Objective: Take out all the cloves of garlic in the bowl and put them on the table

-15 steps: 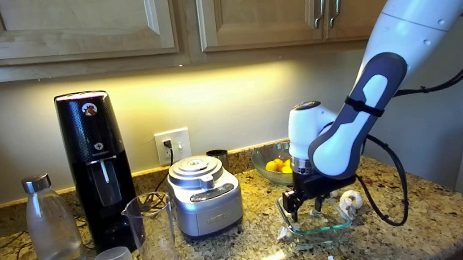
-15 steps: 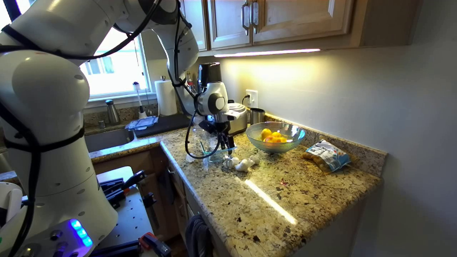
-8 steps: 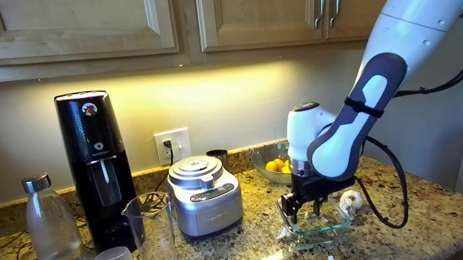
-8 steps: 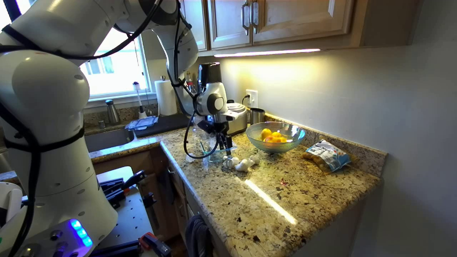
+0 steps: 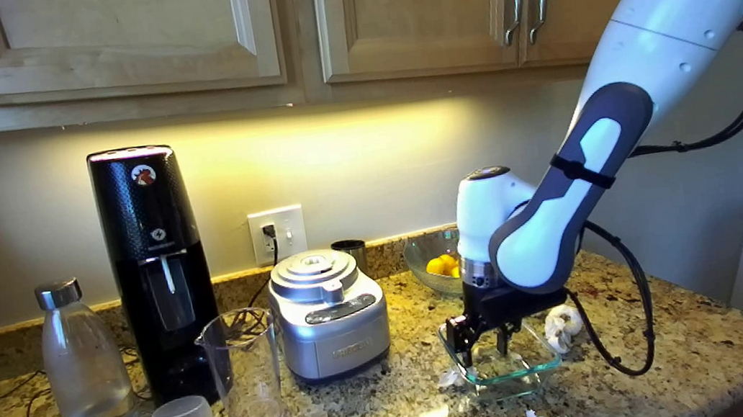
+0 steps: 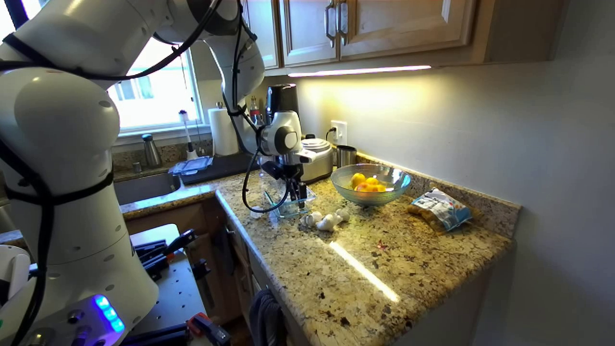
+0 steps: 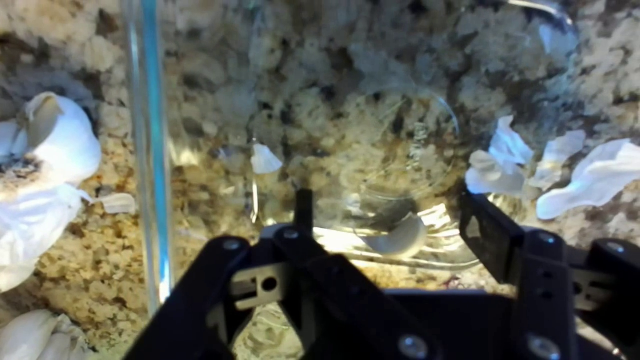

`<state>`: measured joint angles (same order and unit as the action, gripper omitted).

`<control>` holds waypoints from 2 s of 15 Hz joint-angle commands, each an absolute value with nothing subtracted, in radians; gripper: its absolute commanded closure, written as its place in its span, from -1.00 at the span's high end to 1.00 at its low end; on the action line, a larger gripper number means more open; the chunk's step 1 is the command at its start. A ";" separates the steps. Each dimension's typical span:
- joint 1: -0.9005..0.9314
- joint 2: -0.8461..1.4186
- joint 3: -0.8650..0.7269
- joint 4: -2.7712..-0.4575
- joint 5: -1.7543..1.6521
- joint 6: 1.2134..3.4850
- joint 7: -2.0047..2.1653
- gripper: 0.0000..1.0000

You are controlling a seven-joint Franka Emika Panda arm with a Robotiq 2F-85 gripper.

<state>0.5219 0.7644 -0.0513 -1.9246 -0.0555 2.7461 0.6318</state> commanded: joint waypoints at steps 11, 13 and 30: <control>0.630 0.743 -0.173 -1.952 -0.049 2.752 0.948 0.05; 0.622 0.740 -0.164 -1.953 -0.045 2.743 0.957 -0.35; 0.590 0.680 -0.153 -1.983 -0.075 2.750 0.912 -0.08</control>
